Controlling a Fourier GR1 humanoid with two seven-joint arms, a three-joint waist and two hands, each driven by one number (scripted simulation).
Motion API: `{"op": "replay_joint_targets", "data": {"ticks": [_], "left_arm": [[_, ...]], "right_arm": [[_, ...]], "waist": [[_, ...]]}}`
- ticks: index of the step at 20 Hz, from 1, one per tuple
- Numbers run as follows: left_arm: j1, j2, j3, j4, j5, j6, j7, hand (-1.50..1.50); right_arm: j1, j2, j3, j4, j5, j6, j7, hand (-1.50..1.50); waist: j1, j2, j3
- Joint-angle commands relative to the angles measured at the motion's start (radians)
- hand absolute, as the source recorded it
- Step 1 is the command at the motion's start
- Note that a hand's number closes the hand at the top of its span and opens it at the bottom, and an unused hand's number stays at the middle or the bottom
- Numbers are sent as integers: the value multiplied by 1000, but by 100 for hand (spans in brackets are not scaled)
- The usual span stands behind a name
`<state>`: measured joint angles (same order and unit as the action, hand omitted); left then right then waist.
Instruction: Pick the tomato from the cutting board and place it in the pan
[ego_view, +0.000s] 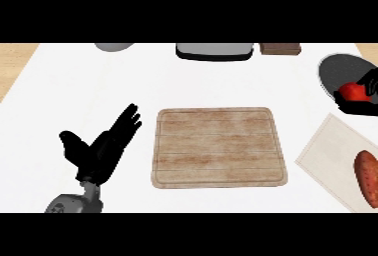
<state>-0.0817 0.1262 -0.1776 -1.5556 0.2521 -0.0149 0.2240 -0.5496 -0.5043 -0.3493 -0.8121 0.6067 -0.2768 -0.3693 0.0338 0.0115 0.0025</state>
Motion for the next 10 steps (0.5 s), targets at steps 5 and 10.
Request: {"op": "replay_joint_targets", "data": {"ticks": [5, 10], "left_arm": [[-1, -32, -36, 3, -38, 17, -8, 0], [-17, 1, 2, -11, 5, -29, -6, 0]], "right_arm": [[-184, -106, -146, 350, -39, -159, -137, 150], [-216, -145, -184, 460, -51, -196, -194, 150]], "waist": [[30, 15, 3], [56, 25, 5]]}}
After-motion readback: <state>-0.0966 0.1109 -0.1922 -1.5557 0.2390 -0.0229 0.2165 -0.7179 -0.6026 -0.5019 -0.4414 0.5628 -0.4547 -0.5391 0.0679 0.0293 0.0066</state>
